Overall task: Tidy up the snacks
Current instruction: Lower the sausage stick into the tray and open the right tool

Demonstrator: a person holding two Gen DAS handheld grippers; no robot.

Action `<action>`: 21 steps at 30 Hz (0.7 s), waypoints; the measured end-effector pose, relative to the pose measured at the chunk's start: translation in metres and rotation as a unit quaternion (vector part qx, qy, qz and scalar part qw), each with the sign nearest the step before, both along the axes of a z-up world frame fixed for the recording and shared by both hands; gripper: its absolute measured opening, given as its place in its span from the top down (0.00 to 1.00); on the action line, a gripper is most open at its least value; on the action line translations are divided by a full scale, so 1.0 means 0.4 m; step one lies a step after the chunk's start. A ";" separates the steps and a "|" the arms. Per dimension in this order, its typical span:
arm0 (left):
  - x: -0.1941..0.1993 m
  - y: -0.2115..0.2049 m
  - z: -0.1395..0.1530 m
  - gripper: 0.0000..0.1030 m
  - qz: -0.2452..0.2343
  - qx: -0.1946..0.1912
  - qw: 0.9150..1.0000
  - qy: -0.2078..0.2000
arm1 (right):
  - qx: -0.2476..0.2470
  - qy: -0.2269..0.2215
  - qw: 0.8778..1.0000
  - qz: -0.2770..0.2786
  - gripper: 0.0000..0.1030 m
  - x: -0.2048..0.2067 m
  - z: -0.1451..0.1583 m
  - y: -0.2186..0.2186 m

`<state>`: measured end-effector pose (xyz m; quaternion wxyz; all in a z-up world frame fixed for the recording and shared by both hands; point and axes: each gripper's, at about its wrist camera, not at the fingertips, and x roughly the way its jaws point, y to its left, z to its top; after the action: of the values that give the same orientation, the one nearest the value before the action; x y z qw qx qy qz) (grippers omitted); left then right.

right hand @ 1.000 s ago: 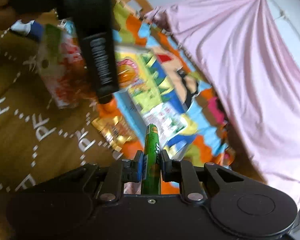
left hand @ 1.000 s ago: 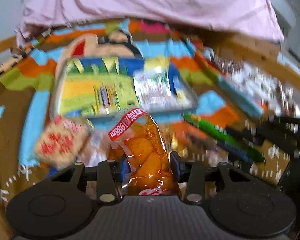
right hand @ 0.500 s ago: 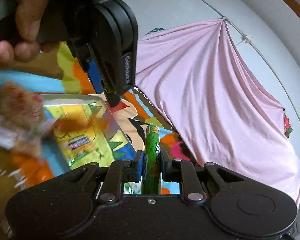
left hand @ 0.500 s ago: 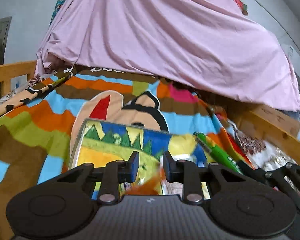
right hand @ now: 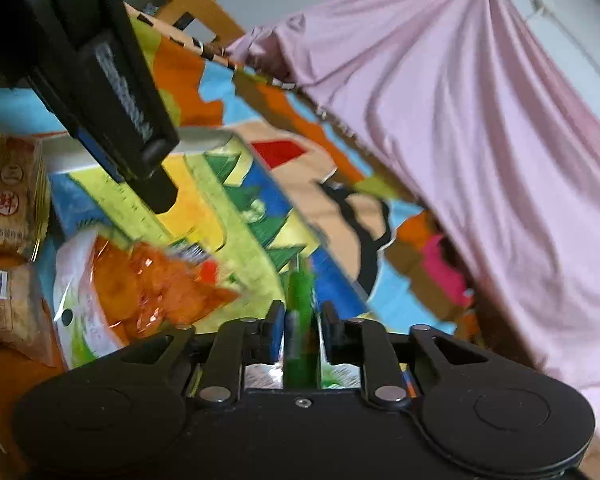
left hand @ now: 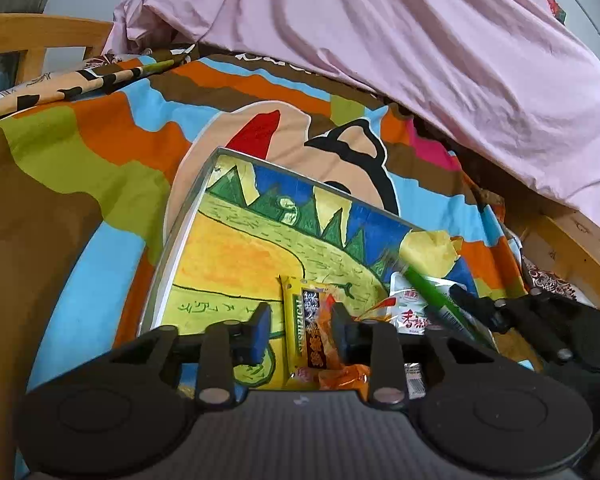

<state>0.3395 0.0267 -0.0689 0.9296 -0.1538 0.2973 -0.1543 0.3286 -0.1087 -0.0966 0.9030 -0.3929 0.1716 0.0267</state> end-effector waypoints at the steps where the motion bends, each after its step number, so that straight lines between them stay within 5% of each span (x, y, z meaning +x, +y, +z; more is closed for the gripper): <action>1: -0.002 -0.001 -0.002 0.58 0.000 0.000 1.000 0.001 | 0.005 0.002 1.000 -0.002 0.77 0.002 -0.004 -0.002; 13: -0.029 -0.001 0.021 0.14 0.011 0.002 1.000 -0.017 | 0.157 0.030 0.986 -0.050 0.32 -0.003 0.076 -0.087; 21: -0.092 -0.006 0.079 0.01 0.028 0.018 0.997 -0.063 | 0.232 0.017 0.971 -0.055 0.11 -0.105 0.163 -0.139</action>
<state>0.3027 0.0243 -0.0373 0.9531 -0.1353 0.2367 -0.1317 0.2864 -0.1644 -0.0316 0.9667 -0.1622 0.1969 0.0229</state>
